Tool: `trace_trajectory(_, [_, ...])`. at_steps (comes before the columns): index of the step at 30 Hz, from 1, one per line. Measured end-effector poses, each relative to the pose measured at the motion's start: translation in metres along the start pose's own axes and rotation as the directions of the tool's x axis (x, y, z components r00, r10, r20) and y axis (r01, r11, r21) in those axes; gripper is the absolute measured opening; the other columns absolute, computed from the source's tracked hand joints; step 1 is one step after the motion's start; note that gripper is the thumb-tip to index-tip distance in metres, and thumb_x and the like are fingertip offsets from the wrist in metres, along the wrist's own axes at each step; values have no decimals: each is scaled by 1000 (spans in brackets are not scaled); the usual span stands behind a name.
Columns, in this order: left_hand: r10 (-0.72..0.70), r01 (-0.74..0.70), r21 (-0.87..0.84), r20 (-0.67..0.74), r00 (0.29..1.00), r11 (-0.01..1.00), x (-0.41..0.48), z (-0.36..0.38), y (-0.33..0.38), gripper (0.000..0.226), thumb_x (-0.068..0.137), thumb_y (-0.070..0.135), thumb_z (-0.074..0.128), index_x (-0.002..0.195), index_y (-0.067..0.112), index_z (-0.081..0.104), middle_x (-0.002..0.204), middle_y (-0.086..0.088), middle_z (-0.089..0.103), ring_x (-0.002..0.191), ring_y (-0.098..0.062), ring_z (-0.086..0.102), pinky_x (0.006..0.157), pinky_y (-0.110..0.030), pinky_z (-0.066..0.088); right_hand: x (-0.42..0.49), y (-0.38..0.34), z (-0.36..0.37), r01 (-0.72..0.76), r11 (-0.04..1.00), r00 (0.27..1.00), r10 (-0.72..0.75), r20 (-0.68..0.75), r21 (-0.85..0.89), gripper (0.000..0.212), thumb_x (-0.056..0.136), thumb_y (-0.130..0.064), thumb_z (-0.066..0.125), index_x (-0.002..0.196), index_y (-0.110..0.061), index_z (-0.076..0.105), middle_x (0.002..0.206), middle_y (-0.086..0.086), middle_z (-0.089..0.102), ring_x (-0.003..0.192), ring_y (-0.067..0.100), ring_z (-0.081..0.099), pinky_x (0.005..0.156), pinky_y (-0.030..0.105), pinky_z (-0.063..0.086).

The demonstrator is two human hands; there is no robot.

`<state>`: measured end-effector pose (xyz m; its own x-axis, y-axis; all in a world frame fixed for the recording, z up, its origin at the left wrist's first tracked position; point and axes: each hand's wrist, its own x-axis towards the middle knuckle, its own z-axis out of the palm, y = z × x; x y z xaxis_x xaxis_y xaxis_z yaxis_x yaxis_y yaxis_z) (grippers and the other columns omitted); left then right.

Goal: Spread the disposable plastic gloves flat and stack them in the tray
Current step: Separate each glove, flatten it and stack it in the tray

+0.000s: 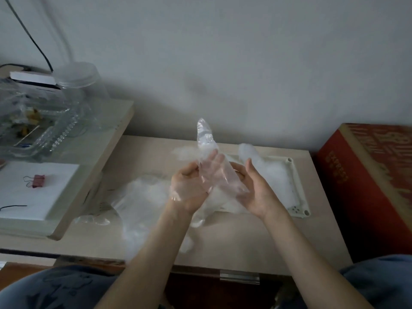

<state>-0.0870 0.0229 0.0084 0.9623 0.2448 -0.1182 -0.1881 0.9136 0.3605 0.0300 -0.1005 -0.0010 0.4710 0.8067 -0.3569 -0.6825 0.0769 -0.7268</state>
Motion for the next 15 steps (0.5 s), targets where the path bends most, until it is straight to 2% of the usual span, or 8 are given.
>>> trace_trajectory(2, [12,-12,-22,32,999,1000,10,-4,-10,42,93,12,47,133,-3,50,141,-21,46,135,-36,38,114,-47,23,-1,-6,-14,-92,991,996,92,-9,-97,67,85,-64,46,125,-12,60,129,10,60,114,29,60,97,46,48])
trace_trajectory(3, [-46,47,-21,51,998,999,14,2,-15,46,95,14,44,138,-1,44,144,-23,42,136,-39,34,114,-47,20,-3,-8,-20,-146,980,989,149,17,-137,67,88,-66,41,130,-17,57,131,10,59,118,31,58,99,51,46])
trace_trajectory(5, [-112,119,-43,139,984,992,28,7,-22,47,96,17,40,141,0,40,144,-27,39,134,-44,36,110,-52,29,-3,-7,-32,-208,966,975,217,40,-152,61,95,-63,33,134,-21,54,132,11,59,118,35,57,97,54,46])
trace_trajectory(8, [-218,226,-40,159,963,973,42,21,-32,42,92,12,50,129,-7,53,133,-29,51,124,-44,49,100,-55,43,-4,-10,-49,-177,982,984,175,37,70,55,99,-54,36,136,-17,51,138,10,54,128,32,49,101,47,43])
trace_trajectory(10, [-203,193,72,169,965,979,50,23,-36,38,89,14,51,121,-5,61,124,-24,60,118,-38,57,100,-48,45,-5,-21,-59,-118,986,993,114,39,120,44,100,-38,46,134,-12,49,135,-8,57,125,10,52,108,28,37])
trace_trajectory(11, [-186,165,129,167,968,978,54,22,-35,39,89,16,50,120,-3,63,124,-22,61,118,-35,57,102,-46,44,-4,-27,-63,-42,998,999,41,30,50,33,101,-26,47,129,-10,51,124,-11,63,114,4,57,101,20,41])
trace_trajectory(13, [-157,142,104,148,976,984,64,16,-34,40,87,22,50,117,1,65,131,-23,56,125,-39,50,106,-51,38,2,-33,-80,93,992,985,-103,-140,-80,17,95,-14,54,109,-10,64,102,8,65,89,16,62,80,25,48])
trace_trajectory(15, [-145,145,10,23,989,989,71,5,-27,50,85,43,51,114,4,61,136,-28,48,126,-47,45,101,-60,39,6,-36,-96,131,949,894,-238,-380,-287,9,91,-9,58,86,-12,64,80,11,60,65,17,55,59,27,43])
